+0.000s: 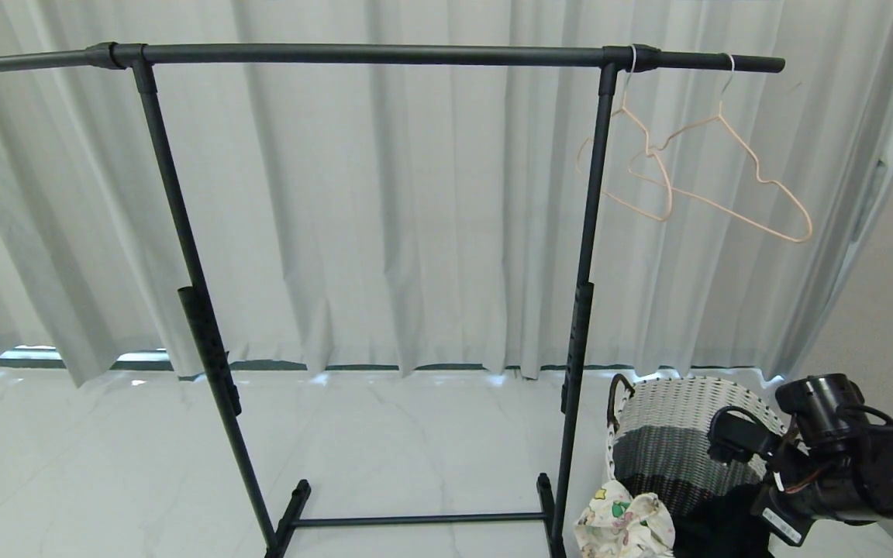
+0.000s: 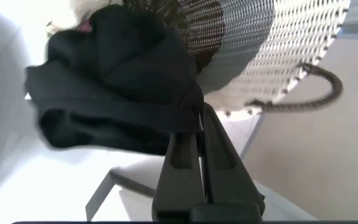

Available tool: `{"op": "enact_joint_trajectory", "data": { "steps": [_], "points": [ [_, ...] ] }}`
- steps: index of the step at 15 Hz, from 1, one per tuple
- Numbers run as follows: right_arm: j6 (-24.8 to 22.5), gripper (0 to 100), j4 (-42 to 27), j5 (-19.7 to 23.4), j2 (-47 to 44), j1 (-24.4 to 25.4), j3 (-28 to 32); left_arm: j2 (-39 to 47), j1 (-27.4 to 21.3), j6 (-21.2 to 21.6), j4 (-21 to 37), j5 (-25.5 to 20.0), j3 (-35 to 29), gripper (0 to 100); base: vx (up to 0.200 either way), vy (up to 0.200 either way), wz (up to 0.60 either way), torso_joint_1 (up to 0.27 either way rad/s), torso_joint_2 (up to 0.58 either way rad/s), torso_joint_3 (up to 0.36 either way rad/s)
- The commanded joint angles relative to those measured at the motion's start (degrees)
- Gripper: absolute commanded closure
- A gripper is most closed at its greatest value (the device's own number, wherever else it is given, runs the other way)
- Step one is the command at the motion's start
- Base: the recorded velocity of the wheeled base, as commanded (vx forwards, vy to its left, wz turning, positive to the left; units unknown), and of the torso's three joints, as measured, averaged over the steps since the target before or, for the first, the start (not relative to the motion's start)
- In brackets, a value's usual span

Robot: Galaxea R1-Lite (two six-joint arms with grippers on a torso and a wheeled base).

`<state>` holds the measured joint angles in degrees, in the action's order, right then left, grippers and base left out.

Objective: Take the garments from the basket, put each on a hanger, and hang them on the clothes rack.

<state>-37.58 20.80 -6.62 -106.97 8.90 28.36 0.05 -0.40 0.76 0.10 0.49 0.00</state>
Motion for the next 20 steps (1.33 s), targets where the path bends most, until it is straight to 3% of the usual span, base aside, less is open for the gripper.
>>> {"op": "enact_joint_trajectory", "data": {
  "steps": [1, 3, 5, 8, 10, 14, 16, 20],
  "points": [
    [0.58, 100, -11.57, 0.20, 13.28, 0.07, 3.90, -0.05, 0.05, 0.04, -0.01, 0.04, 0.00, 0, 0.000, 0.000, 0.00, 0.000, 0.00, 0.000],
    [2.87, 100, -25.63, 0.56, 21.37, 0.42, 11.02, -0.05, 0.05, 0.12, -0.01, 0.04, 0.00, 0, 0.000, 0.000, 0.00, 0.000, 0.00, 0.000],
    [3.75, 100, -31.26, 0.64, 24.97, 0.77, 14.62, -0.05, -0.04, 0.12, -0.01, 0.04, 0.00, 0, 0.000, 0.000, 0.00, 0.000, 0.00, 0.000],
    [5.42, 100, -50.59, 1.79, 33.85, 1.65, 31.59, -0.05, -0.04, 0.21, -0.01, 0.04, 0.00, 0, -0.200, 0.000, 0.00, 0.005, 0.00, 0.002],
    [5.94, 100, -56.30, 2.66, 34.81, 3.23, 38.62, -0.05, -0.04, 0.12, -0.01, 0.04, 0.00, 0, -0.200, 0.000, 0.00, 0.002, 0.00, 0.002],
    [6.38, 100, -62.37, 2.66, 34.46, 8.59, 47.05, -0.05, -0.04, 0.12, -0.01, 0.04, 0.00, 0, -0.200, 0.000, 0.00, -0.001, 0.00, 0.006],
    [8.58, 100, -62.46, 2.66, 33.50, 12.72, 47.93, -0.05, 0.05, 0.21, -0.01, 0.04, 0.00, 0, -0.200, 0.000, 0.00, 0.002, 0.00, -0.002],
    [14.47, 100, -62.37, 4.86, 30.86, 20.90, 48.02, -0.05, 0.05, 0.30, -0.01, 0.04, 0.00, 0, 0.000, 0.000, 0.00, 0.000, 0.00, 0.000]
  ]
}}
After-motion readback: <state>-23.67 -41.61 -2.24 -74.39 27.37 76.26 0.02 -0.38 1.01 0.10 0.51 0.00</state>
